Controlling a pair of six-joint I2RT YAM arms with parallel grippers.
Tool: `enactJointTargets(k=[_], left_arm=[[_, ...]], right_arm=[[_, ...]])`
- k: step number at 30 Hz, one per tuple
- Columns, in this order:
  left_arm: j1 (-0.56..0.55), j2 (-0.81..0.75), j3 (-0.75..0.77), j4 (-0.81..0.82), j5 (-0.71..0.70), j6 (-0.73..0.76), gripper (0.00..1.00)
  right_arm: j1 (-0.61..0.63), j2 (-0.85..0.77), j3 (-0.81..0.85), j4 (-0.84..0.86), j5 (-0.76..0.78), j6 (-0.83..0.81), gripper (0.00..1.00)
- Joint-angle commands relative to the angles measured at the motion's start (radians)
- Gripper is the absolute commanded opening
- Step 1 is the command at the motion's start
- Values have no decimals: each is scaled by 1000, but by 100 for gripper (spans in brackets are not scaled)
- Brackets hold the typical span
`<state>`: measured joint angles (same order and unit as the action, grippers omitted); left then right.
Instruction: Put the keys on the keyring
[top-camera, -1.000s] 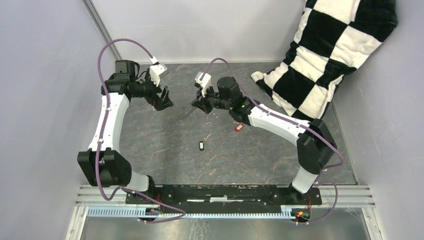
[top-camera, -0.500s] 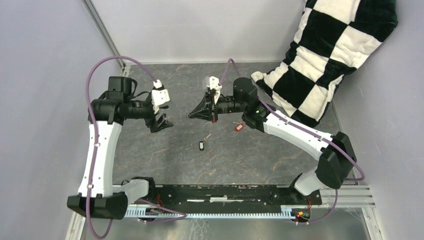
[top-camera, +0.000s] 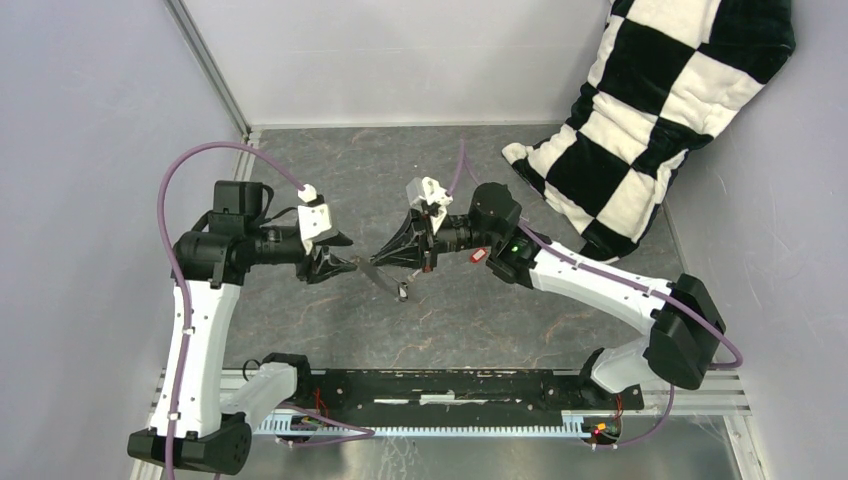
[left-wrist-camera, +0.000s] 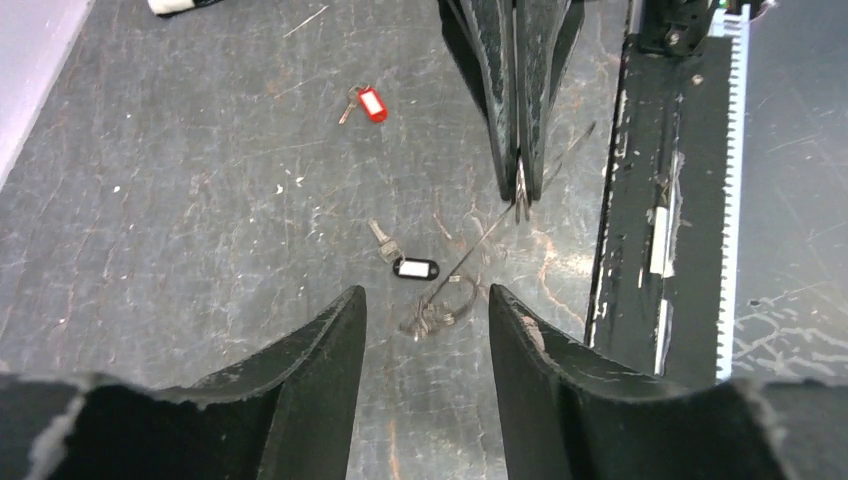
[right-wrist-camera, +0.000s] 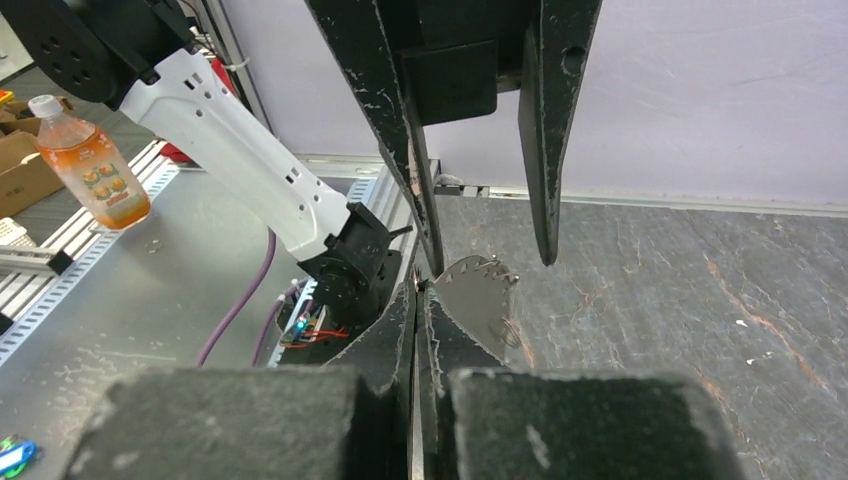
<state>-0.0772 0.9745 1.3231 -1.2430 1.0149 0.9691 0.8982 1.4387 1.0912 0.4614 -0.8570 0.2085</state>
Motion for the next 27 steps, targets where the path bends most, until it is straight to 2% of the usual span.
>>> enactJointTargets(k=[1,7,8,11,13,15,16,18,20,27], left_arm=[[-20,-31,-2,12,64,-92,52],[-21,-57,10,4,43,-78,49],[-21,-68,7,11,25,-70,53],[-21,-105,-29,88,-47,-103,73],[-21,-137,-57,137,-78,-100,81],[-21,-166,-82,176,-95,-101,83],[-21,-177,-93,185,-94,-98,81],[-22,-190,-113,187,-79,-94,66],[-21,-187,-129,186,-57,-94,58],[-21,-101,-98,158,-5,-73,55]], right_arm=[[35,-43,-7,98,110,10,0],[80,-40,16,-2,303,-70,0],[81,-41,16,-16,331,-78,1],[84,-63,-9,-28,420,-80,1],[84,-78,-28,-23,446,-81,0],[85,-85,-37,-23,445,-77,0],[85,-86,-39,-20,441,-75,0],[85,-81,-42,-13,425,-66,1],[86,-74,-43,-1,397,-56,0],[90,-54,-34,8,329,-50,0]])
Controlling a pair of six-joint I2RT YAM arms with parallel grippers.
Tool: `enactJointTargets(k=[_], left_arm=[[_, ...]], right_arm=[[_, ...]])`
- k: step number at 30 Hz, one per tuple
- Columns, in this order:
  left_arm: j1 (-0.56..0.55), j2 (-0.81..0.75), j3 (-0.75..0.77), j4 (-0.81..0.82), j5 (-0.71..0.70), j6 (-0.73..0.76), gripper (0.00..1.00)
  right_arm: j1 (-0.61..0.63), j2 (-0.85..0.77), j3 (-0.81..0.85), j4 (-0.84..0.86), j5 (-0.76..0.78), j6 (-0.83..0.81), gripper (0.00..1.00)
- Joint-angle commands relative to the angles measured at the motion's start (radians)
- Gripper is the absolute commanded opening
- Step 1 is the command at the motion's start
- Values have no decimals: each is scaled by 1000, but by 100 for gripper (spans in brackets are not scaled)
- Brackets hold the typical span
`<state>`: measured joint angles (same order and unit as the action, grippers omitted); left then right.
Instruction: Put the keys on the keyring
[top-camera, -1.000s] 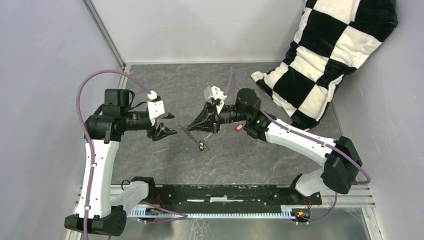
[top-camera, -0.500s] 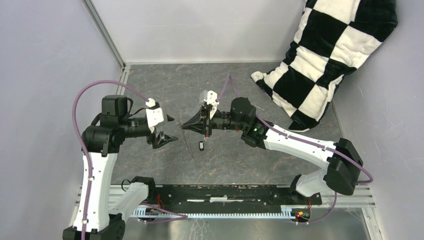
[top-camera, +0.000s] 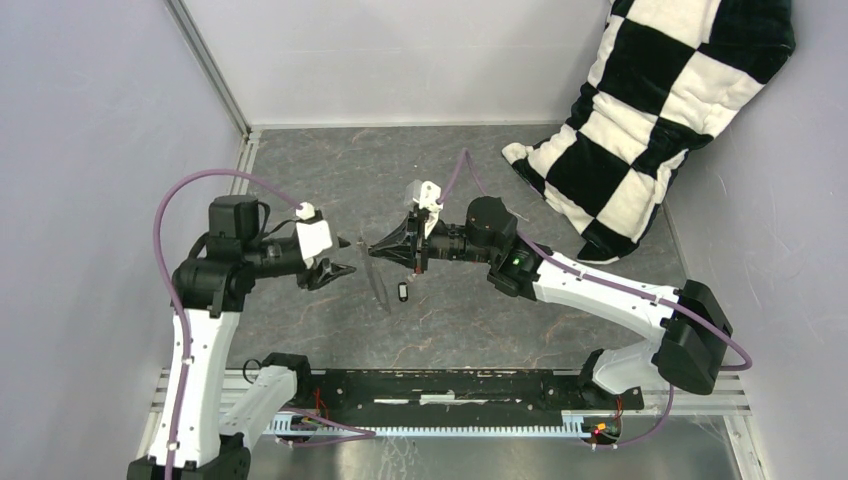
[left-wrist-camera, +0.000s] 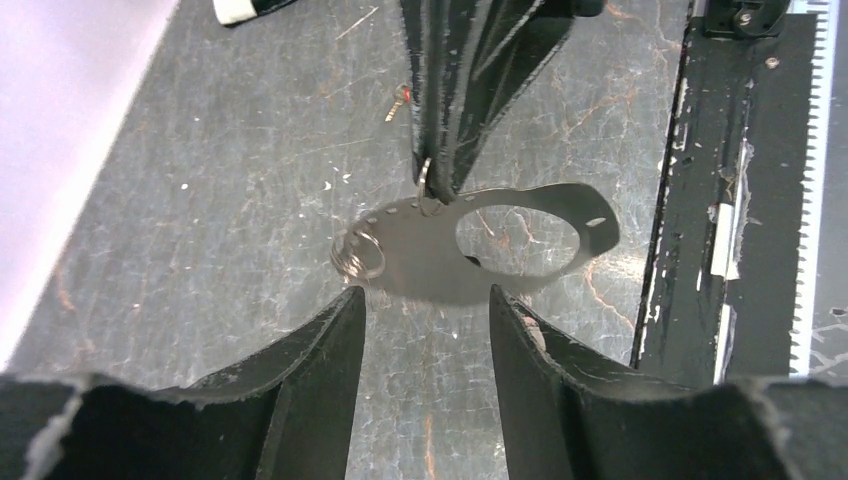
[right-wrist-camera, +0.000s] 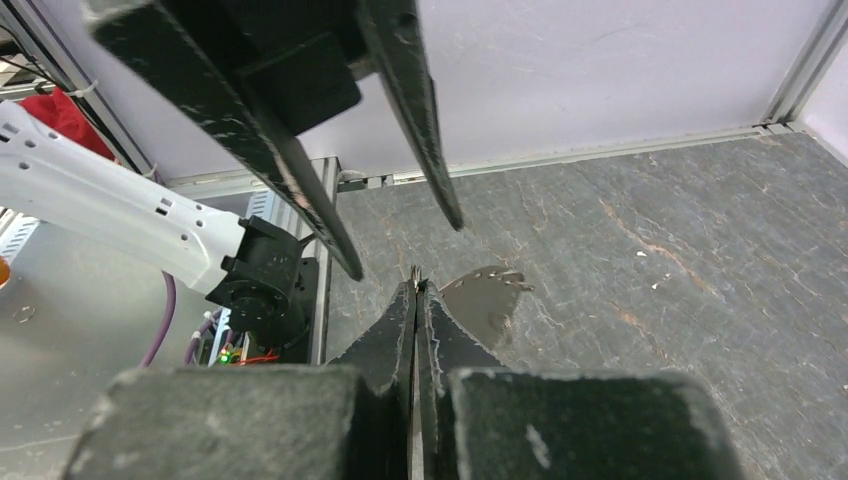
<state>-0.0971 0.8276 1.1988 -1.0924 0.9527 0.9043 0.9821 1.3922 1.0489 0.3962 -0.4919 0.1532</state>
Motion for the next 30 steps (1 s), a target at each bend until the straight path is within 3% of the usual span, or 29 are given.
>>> enactJointTargets(k=[1,10,22,30], left_arm=[[-1,60,29,-3,67,0,55],[-3,109,47,-14,139,-76,50],[-5,99,45,-127,129,41,33],[-5,121,53,-128,144,37,30]], right_arm=[[8,-6,9,74,-36,3,0],[25,23,36,64,-36,-3,1],[37,37,52,53,-14,-16,1],[43,44,65,46,-24,-16,0]])
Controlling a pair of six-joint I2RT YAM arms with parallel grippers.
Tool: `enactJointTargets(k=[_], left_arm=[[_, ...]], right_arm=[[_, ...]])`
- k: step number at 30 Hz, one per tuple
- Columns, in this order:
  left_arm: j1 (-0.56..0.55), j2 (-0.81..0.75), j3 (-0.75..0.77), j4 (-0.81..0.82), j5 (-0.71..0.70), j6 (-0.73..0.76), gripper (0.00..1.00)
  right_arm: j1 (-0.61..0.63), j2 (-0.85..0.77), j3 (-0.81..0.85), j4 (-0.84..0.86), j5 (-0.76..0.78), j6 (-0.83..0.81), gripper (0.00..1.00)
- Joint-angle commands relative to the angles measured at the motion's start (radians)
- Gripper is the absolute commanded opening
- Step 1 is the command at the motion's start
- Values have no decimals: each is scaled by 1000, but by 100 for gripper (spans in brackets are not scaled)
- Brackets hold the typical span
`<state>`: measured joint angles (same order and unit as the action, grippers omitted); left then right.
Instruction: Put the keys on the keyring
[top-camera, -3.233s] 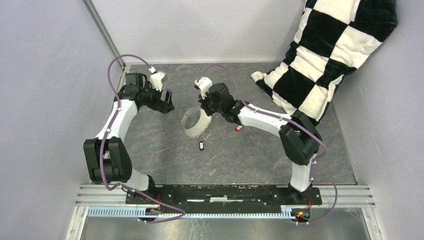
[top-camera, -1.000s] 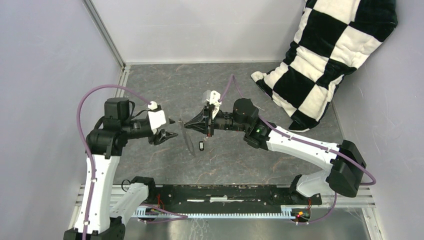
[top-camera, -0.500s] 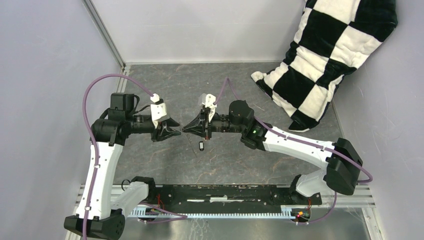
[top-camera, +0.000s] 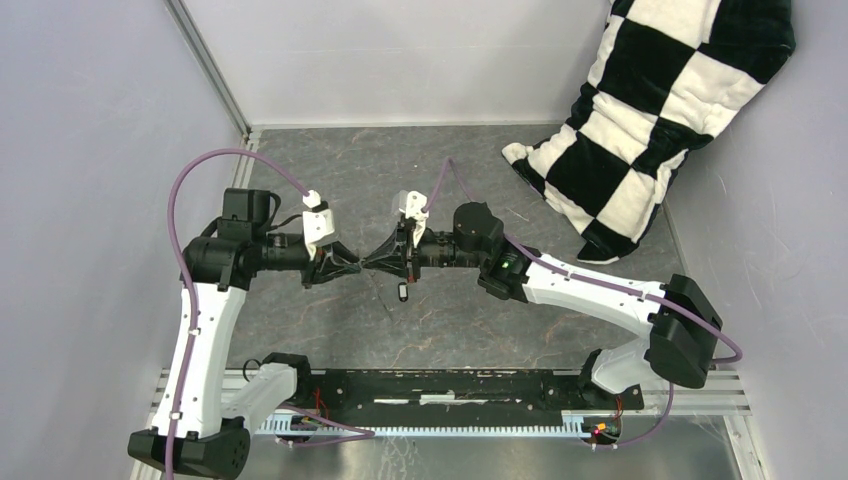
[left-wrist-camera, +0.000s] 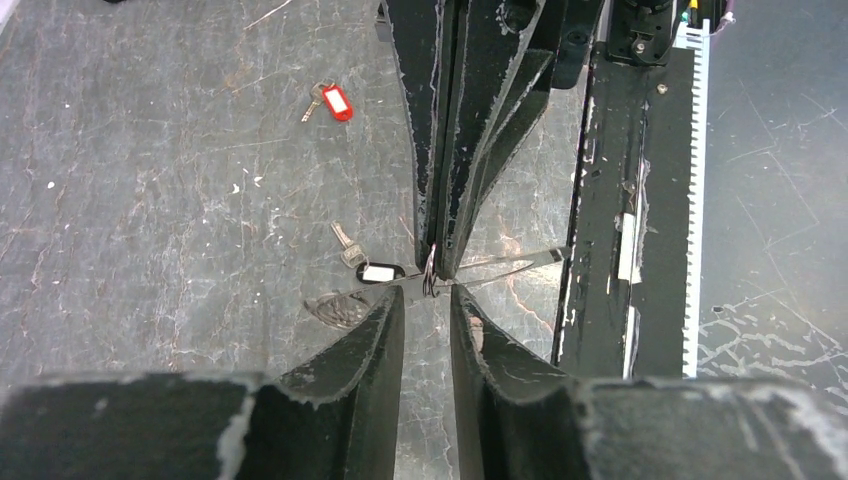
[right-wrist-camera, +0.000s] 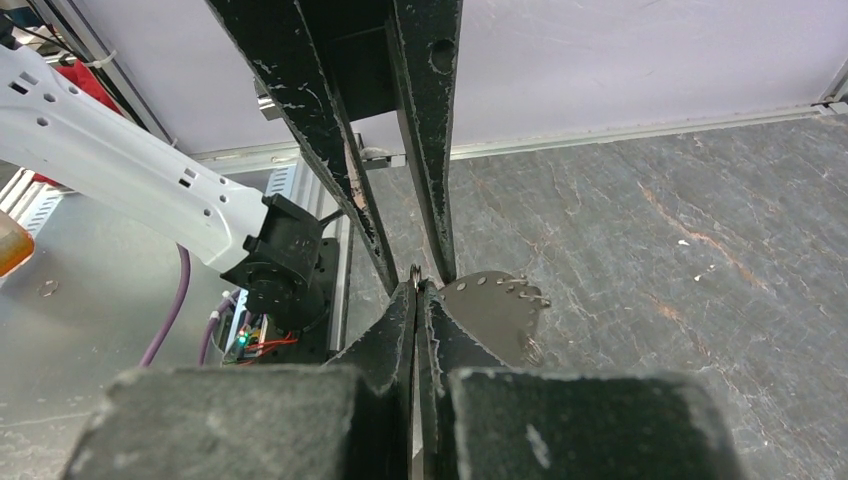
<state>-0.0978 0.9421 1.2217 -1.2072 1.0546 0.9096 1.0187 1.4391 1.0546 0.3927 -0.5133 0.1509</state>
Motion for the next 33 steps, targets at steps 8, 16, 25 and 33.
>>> enactJointTargets(k=[8,16,25,33], left_arm=[[-15,19,20,-13,31,36,25],[-20,26,32,-14,40,62,18],[-39,28,28,-13,41,89,24],[-40,77,45,-14,67,35,2]], right_arm=[[14,2,72,46,-7,-15,0],[21,8,73,38,-10,-22,0],[29,12,83,26,-5,-29,0],[31,15,93,4,-10,-43,0]])
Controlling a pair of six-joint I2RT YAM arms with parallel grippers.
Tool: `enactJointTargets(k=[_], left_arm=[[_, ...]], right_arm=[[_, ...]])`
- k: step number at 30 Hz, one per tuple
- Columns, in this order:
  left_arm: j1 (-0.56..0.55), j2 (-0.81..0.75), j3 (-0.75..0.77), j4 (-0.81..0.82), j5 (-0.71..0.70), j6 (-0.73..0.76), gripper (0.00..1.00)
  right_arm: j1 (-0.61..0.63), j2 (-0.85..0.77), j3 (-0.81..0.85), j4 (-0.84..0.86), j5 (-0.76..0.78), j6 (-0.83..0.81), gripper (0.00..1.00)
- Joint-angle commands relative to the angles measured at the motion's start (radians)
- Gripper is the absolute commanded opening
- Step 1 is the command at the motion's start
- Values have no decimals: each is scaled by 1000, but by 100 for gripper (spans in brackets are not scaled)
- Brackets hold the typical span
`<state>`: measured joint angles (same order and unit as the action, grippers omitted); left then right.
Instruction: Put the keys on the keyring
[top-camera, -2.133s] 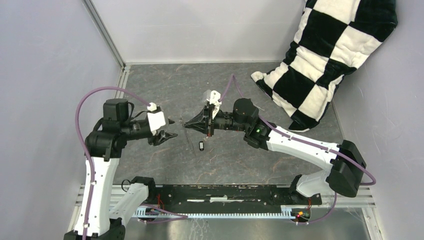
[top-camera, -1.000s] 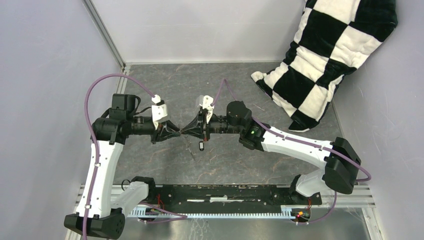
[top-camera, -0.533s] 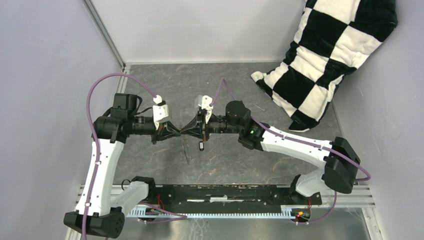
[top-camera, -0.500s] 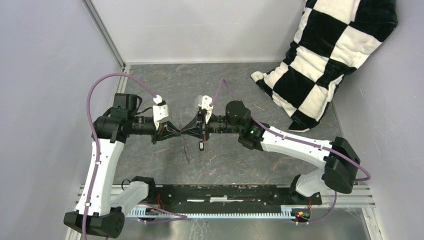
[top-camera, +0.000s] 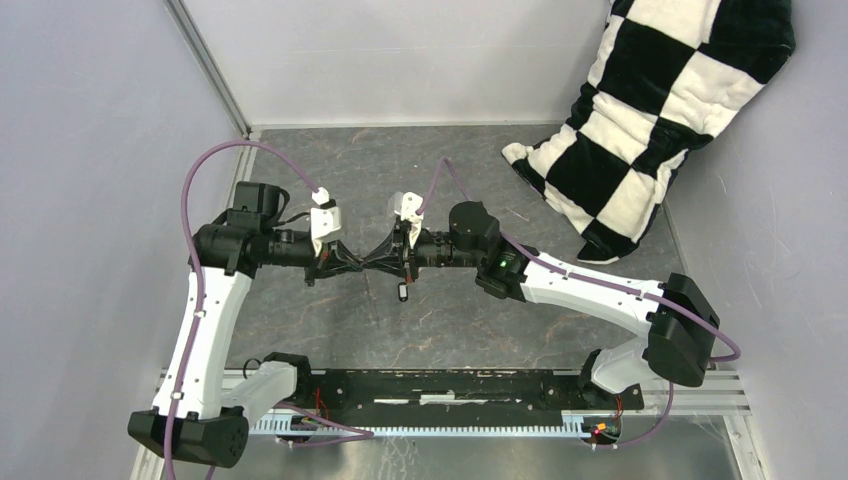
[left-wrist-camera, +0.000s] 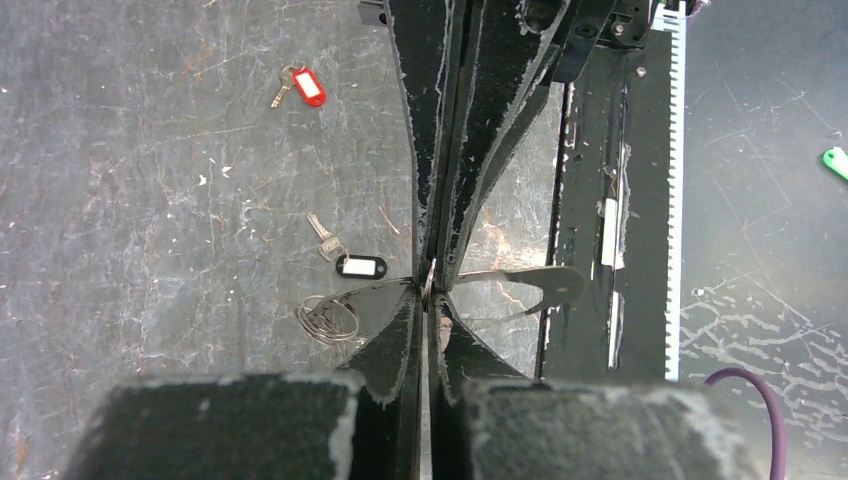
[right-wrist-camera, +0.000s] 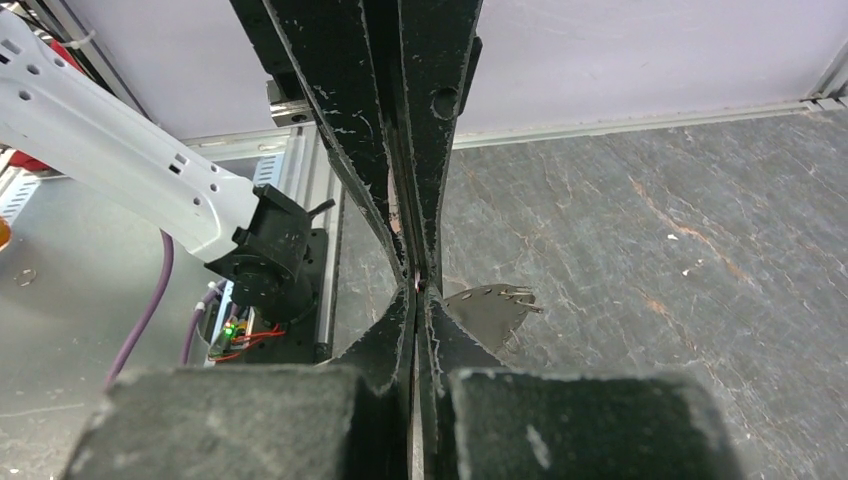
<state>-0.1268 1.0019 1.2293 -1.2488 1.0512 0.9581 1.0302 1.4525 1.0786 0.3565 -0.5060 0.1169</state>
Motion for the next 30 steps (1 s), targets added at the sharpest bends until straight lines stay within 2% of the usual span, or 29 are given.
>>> enactJointTargets(k=[1,4,7,9,13,19,30], left_arm=[[-11,16,36,32,75,-14,2],[-11,-6,7,71,81,-13,2],[-11,-59,-35,56,110,138,2],[-11,-124,-71,77,135,214,2],[-11,-201,-113,171,180,219,2],[-11,-192,-59,172,265,183,2],[-11,-123,69,171,472,44,2]], right_arm=[[19,1,72,30,-19,-16,2],[18,-20,79,1,-33,-48,20],[15,-76,67,-31,-36,-108,35],[15,-125,39,-38,-42,-167,40],[15,-247,-66,-24,-30,-269,48],[14,-392,-200,63,-60,-305,50],[26,-388,-273,295,-71,-147,49]])
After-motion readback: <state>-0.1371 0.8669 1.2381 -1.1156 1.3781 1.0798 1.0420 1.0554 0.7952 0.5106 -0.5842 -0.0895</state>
